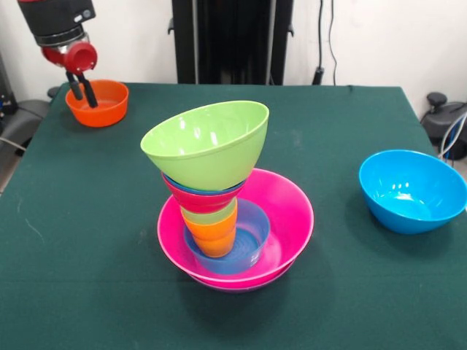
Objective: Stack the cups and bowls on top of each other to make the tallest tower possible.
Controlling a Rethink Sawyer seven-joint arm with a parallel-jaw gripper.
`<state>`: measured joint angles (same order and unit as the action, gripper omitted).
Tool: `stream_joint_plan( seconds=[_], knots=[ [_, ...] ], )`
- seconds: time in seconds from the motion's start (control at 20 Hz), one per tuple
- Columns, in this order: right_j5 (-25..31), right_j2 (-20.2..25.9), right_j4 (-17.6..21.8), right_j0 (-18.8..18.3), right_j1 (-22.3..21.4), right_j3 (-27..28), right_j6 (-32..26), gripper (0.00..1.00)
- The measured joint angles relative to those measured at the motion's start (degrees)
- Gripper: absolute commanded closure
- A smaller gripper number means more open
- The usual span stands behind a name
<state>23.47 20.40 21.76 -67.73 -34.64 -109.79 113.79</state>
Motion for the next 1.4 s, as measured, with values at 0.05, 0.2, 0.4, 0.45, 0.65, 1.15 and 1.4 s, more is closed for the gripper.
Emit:
stream_joint_plan(
  seconds=[0.05,0.2,0.4,0.45,0.65,1.15,1.4],
  knots=[
    [0.0,0.0,0.0,-0.2,0.0,0.0,0.0,0.0],
    [0.0,0.0,0.0,-0.5,0.0,0.0,0.0,0.0],
    [0.0,0.0,0.0,-0.5,0.4,0.0,0.0,0.0],
    [0.0,0.0,0.0,-0.5,0.7,0.0,0.0,0.0],
    [0.0,0.0,0.0,-0.5,1.9,0.0,0.0,0.0],
    [0.0,0.0,0.0,-0.5,6.9,0.0,0.0,0.0],
    [-0.1,0.0,0.0,-0.5,8.4,0.0,0.0,0.0]
  ],
)
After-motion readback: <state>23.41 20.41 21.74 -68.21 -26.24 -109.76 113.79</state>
